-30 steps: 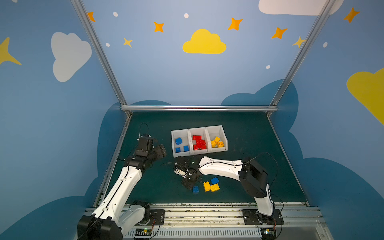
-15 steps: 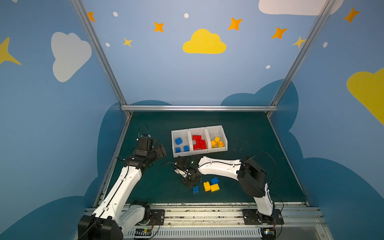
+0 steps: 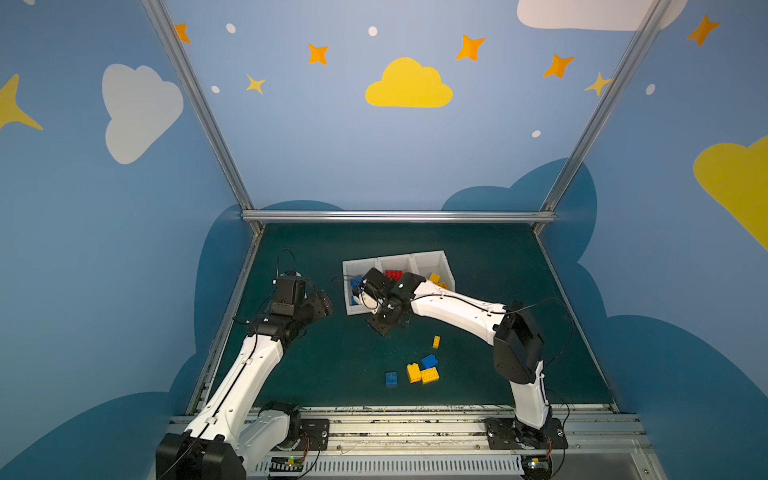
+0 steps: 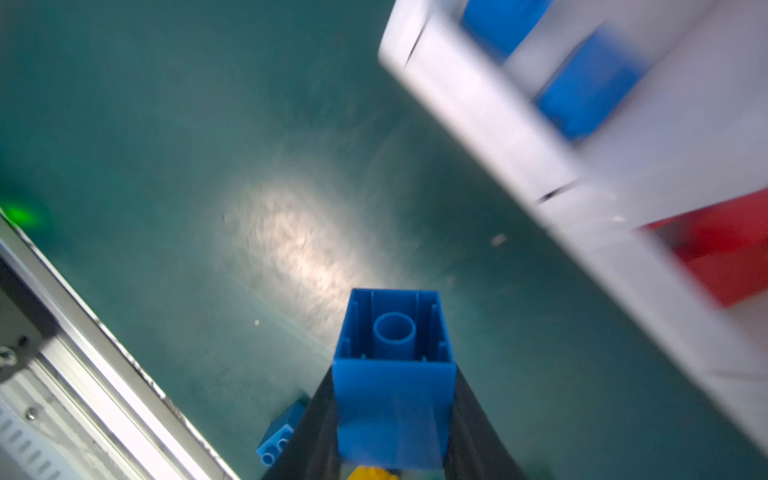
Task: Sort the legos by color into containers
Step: 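Carry the blue brick with the right gripper into the nearest compartment and release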
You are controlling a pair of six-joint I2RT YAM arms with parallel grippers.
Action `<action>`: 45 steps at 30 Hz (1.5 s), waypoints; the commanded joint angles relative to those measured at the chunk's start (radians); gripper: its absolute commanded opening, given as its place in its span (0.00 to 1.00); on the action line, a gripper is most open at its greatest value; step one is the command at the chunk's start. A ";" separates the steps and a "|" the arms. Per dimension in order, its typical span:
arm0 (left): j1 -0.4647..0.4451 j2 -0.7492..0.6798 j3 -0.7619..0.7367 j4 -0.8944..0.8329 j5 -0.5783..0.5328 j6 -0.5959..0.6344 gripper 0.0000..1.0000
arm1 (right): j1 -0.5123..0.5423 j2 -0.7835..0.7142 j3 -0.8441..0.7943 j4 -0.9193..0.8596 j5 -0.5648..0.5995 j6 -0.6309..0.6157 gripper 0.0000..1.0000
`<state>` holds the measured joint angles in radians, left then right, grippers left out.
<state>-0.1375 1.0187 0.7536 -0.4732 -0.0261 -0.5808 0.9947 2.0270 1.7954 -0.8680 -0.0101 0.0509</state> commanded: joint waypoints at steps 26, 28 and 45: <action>0.002 -0.135 -0.106 -0.005 0.114 -0.068 0.84 | -0.112 0.327 0.474 0.021 0.079 -0.080 0.47; 0.001 -0.140 -0.108 -0.006 0.114 -0.069 0.84 | -0.113 0.325 0.475 0.023 0.081 -0.080 0.53; 0.001 -0.141 -0.112 -0.006 0.132 -0.067 0.84 | -0.116 0.243 0.406 0.057 0.108 -0.076 0.60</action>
<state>-0.1375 0.8818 0.6514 -0.4732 0.0872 -0.6453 0.8852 2.3367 2.2261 -0.8314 0.0818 -0.0338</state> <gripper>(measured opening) 0.843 0.596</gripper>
